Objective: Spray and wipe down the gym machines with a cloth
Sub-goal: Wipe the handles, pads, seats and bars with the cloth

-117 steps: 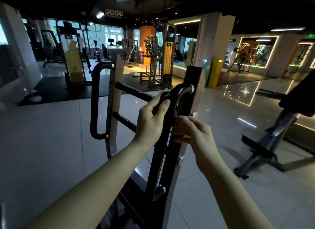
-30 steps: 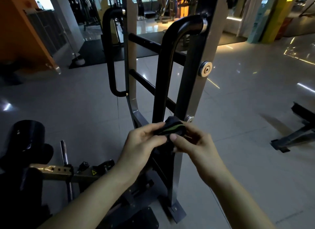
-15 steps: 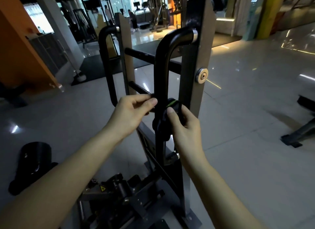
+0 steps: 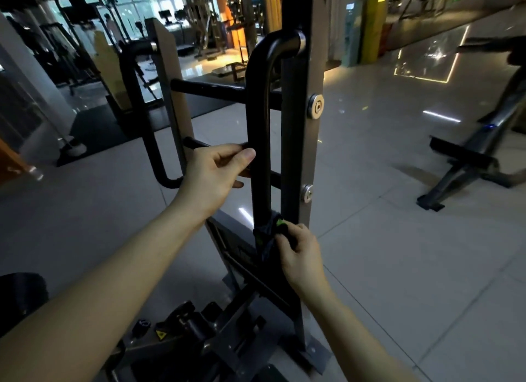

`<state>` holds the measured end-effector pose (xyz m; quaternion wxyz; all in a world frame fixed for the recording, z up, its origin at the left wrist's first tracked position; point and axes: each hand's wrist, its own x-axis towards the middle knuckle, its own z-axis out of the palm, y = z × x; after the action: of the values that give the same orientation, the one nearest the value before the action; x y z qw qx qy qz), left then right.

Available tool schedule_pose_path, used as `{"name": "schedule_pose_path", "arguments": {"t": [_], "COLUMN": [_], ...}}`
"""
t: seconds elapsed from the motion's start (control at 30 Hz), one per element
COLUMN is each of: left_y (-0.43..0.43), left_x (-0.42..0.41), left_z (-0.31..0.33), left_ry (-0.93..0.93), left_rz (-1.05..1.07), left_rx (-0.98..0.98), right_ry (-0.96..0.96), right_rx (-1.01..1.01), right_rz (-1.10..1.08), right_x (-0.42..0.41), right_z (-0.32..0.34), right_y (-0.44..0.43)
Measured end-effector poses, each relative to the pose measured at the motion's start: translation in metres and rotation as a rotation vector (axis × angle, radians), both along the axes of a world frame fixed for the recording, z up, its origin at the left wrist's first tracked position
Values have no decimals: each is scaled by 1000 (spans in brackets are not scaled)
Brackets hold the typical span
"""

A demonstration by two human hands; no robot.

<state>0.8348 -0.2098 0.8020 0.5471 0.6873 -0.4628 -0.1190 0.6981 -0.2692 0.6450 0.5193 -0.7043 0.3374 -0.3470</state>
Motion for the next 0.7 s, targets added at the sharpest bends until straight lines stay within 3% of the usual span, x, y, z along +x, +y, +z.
{"name": "schedule_pose_path", "arguments": {"t": [0.17, 0.23, 0.33, 0.43, 0.5, 0.7], "left_y": [0, -1, -2, -2, -3, -3], "left_x": [-1, -1, -1, 0, 0, -2], "left_z": [-6, -8, -7, -9, -11, -16], "left_ry": [13, 12, 22, 18, 6, 2], "left_rz": [-5, -4, -3, -9, -9, -34], "left_rx": [-22, -15, -16, -24, -32, -85], "right_ry": [-295, -358, -288, -328, -301, 77], "right_rx": [294, 268, 45, 3, -33, 64], "right_rz": [7, 52, -103, -296, -309, -239], "right_x": [-8, -1, 27, 38, 34, 10], "right_z": [48, 69, 61, 39, 19, -60], "right_y": [-9, -9, -1, 13, 23, 40]}}
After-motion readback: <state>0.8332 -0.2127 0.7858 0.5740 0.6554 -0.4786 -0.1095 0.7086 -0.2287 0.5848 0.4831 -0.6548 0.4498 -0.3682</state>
